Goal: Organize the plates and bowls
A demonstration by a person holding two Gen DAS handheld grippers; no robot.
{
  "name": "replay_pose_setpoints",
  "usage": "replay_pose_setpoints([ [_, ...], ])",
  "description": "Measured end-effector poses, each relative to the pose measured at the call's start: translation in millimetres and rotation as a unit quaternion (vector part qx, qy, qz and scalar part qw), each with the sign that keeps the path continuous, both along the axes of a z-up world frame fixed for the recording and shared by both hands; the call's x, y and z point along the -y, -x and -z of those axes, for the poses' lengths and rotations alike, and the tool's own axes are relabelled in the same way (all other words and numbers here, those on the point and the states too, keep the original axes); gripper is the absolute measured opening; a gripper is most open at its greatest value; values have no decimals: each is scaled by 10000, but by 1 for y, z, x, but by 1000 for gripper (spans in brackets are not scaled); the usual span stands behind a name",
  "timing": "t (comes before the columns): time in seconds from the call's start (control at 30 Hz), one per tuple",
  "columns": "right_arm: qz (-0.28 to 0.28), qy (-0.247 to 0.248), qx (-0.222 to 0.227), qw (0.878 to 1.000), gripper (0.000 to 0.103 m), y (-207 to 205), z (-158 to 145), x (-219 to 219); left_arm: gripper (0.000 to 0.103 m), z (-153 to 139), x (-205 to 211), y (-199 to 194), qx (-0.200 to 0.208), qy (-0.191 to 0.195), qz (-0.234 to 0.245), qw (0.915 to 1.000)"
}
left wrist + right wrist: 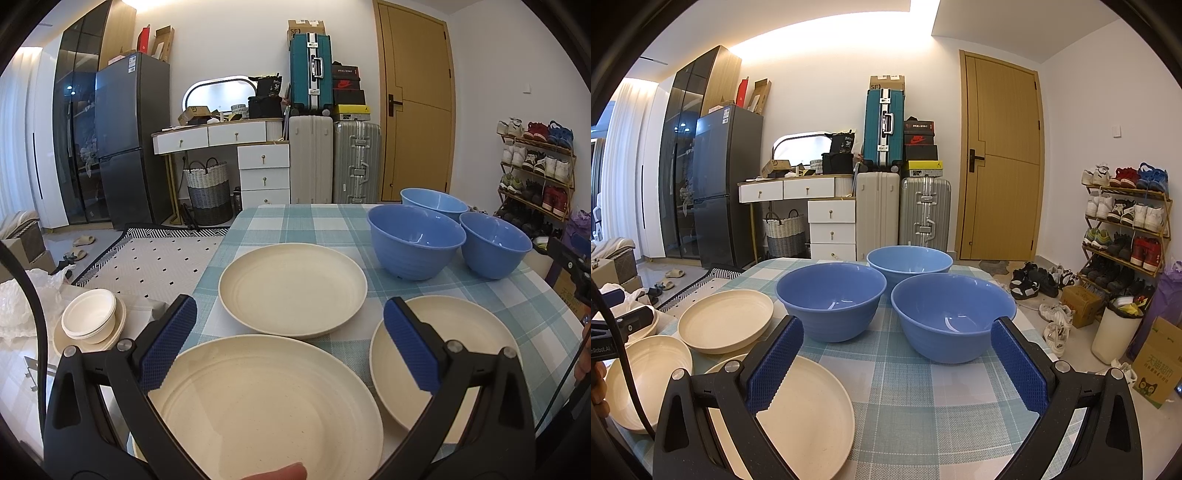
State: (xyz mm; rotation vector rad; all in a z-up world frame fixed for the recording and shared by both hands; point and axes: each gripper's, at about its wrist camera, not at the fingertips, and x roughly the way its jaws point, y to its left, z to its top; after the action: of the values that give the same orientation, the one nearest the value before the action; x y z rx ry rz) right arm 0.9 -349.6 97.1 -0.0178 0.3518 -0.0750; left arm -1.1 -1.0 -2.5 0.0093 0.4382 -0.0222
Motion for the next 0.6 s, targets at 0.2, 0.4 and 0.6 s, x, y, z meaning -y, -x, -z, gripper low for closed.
replay_pose_setpoints([
  [0.2, 1, 0, 0, 10000, 103, 0, 0, 0, 101, -1, 0, 0, -5, -5, 1, 10000],
  [0.4, -4, -12, 2, 10000, 103, 0, 0, 0, 101, -1, -1, 2, -7, -16, 1, 10000],
  [0.6, -32, 29, -36, 10000, 103, 0, 5, -1, 101, -4, -2, 1, -8, -34, 13, 10000],
])
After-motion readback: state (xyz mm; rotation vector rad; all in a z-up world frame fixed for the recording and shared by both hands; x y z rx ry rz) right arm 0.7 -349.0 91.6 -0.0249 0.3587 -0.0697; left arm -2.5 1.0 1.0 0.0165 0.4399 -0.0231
